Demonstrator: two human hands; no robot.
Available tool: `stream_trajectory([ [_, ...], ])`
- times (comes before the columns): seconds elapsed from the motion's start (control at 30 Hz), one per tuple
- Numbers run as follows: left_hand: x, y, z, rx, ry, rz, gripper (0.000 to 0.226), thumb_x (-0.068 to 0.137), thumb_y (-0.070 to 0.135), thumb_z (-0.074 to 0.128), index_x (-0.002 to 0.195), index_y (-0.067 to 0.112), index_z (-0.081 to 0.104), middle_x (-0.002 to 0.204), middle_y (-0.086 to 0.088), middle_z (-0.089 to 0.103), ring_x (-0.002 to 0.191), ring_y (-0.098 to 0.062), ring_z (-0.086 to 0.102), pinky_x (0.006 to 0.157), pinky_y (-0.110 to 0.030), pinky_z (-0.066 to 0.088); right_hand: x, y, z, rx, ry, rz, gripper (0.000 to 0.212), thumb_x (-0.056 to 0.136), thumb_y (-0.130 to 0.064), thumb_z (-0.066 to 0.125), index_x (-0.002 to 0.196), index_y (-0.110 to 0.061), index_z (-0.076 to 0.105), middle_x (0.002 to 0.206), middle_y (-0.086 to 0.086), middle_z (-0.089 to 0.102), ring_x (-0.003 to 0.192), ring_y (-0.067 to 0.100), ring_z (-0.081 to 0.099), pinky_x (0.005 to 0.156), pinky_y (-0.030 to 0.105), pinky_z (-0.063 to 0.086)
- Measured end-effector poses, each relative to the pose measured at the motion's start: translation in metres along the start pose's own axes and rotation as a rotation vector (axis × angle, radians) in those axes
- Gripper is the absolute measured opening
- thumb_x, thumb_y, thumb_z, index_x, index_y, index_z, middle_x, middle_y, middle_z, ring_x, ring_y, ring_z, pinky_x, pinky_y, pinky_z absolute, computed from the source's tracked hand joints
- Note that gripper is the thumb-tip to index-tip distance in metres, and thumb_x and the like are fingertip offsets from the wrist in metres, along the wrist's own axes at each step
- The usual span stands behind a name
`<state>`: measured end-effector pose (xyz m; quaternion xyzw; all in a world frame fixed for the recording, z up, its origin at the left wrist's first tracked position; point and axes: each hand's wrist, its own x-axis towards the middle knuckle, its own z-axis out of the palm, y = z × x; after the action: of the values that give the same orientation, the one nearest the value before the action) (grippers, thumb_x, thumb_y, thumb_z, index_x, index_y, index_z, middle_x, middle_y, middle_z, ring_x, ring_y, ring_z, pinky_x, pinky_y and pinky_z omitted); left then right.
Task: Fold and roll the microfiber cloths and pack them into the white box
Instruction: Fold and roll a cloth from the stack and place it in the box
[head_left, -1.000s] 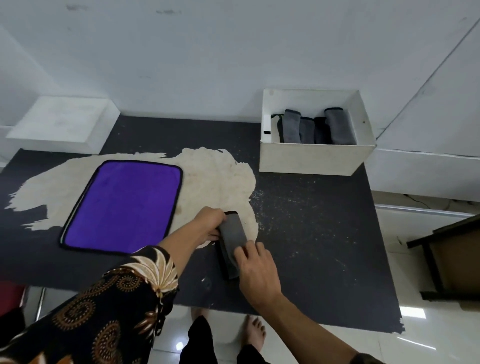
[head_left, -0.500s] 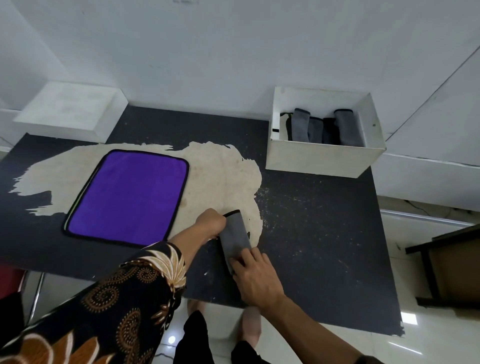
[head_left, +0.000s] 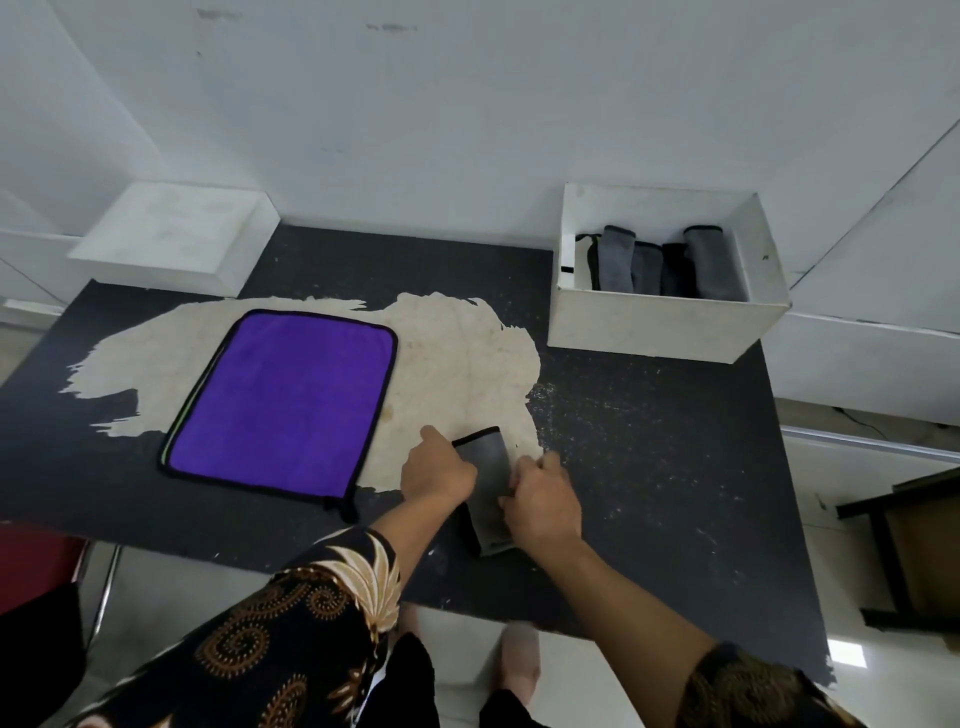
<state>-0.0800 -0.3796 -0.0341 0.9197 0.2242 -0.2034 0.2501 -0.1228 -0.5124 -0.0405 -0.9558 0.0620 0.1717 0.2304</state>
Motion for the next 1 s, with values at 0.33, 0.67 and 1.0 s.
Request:
stream_trajectory([
  [0.33, -0.008, -0.023, -0.013, -0.197, -0.184, 0.093, 0.041, 0.092, 0.027, 0.059, 0.128, 0.013, 0.045, 0.124, -0.007, 0.06, 0.112, -0.025, 0.058, 0.092, -0.037, 0.05, 0.016, -0.026, -0.005, 0.5, -0.278, 0.311, 0.017, 0.069, -0.01, 0.067, 0.085, -0.013, 0.062, 0.085, 0.005, 0.067, 0.077, 0.02, 0.064, 0.056, 0.028, 0.049],
  [0.67, 0.005, 0.008, -0.075, -0.361, -0.252, 0.387, 0.034, 0.1, 0.041, 0.049, 0.121, 0.016, 0.04, 0.108, -0.003, 0.06, 0.1, -0.019, 0.059, 0.086, -0.036, 0.05, 0.013, -0.069, -0.051, 1.132, -0.086, 0.24, 0.029, 0.078, 0.011, 0.066, 0.105, 0.0, 0.064, 0.094, 0.016, 0.071, 0.078, 0.023, 0.069, 0.055, 0.028, 0.053],
  [1.0, -0.016, 0.095, -0.125, -0.362, -0.041, 0.919, 0.02, 0.101, 0.018, 0.048, 0.107, 0.013, 0.067, 0.099, 0.001, 0.07, 0.088, -0.015, 0.061, 0.074, -0.029, 0.046, -0.003, -0.076, -0.13, 1.423, 0.307, 0.137, 0.027, 0.093, -0.025, 0.067, 0.115, -0.01, 0.063, 0.102, 0.009, 0.075, 0.092, 0.024, 0.073, 0.07, 0.035, 0.06],
])
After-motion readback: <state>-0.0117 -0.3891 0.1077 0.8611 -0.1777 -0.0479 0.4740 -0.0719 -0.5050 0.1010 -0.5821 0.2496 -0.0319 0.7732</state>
